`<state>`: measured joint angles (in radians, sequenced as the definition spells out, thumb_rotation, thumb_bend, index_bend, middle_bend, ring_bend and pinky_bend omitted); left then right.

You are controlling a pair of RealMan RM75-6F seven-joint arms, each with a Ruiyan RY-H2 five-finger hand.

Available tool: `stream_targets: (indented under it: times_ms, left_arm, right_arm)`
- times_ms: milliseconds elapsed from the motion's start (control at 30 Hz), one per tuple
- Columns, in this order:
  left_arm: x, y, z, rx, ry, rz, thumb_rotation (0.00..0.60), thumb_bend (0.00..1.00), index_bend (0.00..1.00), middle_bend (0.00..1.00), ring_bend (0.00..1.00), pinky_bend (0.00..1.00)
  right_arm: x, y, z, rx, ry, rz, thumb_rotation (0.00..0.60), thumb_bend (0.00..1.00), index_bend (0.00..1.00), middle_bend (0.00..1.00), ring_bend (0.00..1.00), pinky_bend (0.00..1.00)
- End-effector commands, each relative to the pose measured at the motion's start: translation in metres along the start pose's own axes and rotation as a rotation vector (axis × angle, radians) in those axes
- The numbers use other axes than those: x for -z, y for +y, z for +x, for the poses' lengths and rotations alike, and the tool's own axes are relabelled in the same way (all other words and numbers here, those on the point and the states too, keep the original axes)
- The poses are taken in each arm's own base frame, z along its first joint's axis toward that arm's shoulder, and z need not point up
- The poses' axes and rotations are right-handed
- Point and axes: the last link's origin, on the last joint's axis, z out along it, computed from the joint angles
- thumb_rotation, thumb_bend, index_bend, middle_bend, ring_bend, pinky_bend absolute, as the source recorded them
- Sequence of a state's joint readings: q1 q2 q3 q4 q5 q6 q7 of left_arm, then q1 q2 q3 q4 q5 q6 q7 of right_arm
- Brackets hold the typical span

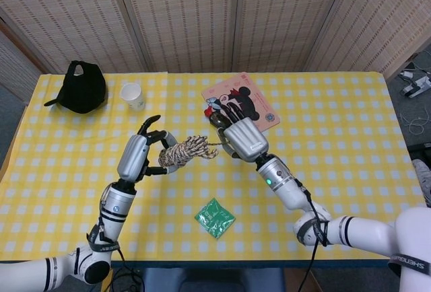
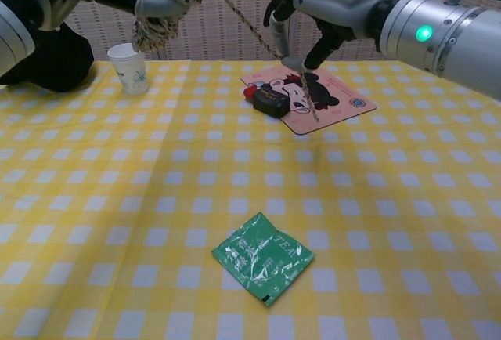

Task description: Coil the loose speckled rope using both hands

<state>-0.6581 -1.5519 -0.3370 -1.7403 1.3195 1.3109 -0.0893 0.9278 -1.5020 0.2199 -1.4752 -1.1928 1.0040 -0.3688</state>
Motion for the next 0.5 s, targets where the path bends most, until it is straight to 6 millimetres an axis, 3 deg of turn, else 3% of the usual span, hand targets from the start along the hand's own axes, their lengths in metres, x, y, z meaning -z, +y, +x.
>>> stream_targets:
  times_ms: [33,433,500]
  left_arm:
    - [-0.004,0.0,0.005,-0.001,0.026,0.002,0.6,0.24,0.76,0.79,0.54,0.09]
    - [-0.016,-0.015,0.027,-0.055,0.098,0.059,0.6,0.24,0.76,0.79,0.54,0.09]
    - [-0.016,-0.017,0.03,-0.074,0.099,0.067,0.6,0.24,0.76,0.79,0.54,0.09]
  right_arm:
    - [0.003,0.004,-0.003,0.007,-0.01,-0.001,0.6,0.53,0.65,0.21,0.0,0.0]
    - [0.014,0.015,-0.018,0.022,-0.047,-0.015,0.6,0.53,0.65,0.21,0.0,0.0]
    - [0.014,0.016,-0.018,0.025,-0.05,-0.018,0.6,0.45,0.63,0.18,0.0,0.0]
